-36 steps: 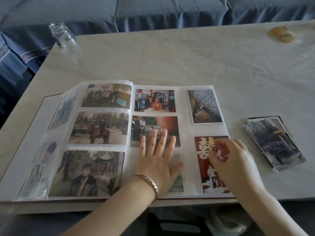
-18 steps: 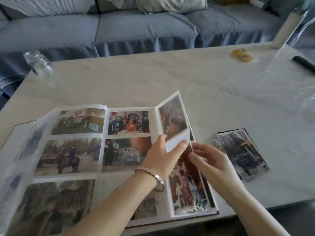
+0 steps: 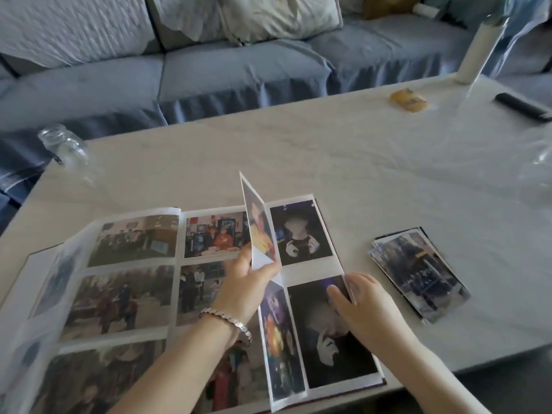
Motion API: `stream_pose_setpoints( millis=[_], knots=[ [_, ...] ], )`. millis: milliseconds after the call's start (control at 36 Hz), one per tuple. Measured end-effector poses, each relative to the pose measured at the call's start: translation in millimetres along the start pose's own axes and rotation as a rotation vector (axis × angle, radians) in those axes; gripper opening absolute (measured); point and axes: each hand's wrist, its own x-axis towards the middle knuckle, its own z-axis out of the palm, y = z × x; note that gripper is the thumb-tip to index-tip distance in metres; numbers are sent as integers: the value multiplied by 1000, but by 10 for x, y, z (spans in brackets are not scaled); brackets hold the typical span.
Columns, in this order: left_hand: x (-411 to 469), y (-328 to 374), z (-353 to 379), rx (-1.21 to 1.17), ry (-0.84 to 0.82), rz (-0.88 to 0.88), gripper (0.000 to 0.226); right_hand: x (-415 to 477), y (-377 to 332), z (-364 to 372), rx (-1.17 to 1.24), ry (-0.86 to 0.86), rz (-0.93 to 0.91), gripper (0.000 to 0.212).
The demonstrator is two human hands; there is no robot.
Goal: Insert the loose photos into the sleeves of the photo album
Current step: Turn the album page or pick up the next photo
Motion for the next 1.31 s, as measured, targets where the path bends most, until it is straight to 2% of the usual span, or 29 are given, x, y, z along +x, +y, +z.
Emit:
stream_pose_setpoints(
  millis=[111, 167, 250, 306, 333, 500, 611, 750, 889, 944, 1028, 1083, 1167, 1222, 1306],
  knots=[
    [-12, 3, -12, -10, -1, 55, 32, -82, -37, -54, 205, 86, -15, 40],
    [-28, 18, -12, -10, 10, 96, 39, -147, -96, -86, 323, 112, -75, 38],
    [-92, 81, 5, -13, 40, 145, 47, -257, -249, -98, 388, 68, -283, 25],
    [-107, 93, 22, 22, 58, 180, 57, -332, -362, -55, 344, 1, -411, 29],
    [-114, 99, 22, 39, 76, 202, 55, -359, -416, -22, 328, -41, -431, 30],
    [-90, 32, -92, -29, 152, 238, 20, -378, -546, 130, 378, -153, -379, 35],
    [-66, -41, -171, -153, 112, 180, 14, -355, -560, 177, 446, -203, -273, 53],
    [-38, -110, -197, -245, 111, 199, 16, -310, -521, 154, 546, -231, -167, 65],
    [-17, -147, -225, -276, 105, 181, 21, -266, -468, -5, 642, -202, -96, 27],
    [-6, -155, -238, -278, 119, 186, 25, -228, -410, -40, 610, -155, -80, 21],
    [7, -173, -257, -207, 159, 197, 26, -173, -315, -80, 494, -68, -63, 23],
    [34, -218, -298, -47, 203, 213, 21, -145, -226, -130, 278, 34, -91, 34],
    [121, -301, -379, 208, 232, 205, 16, -78, -62, -262, -167, 135, -85, 52],
    [140, -331, -421, 295, 248, 143, 26, 1, 75, -351, -371, 152, -21, 62],
    [121, -396, -445, 328, 269, 36, 62, 117, 239, -444, -536, 119, 93, 68]
  ],
)
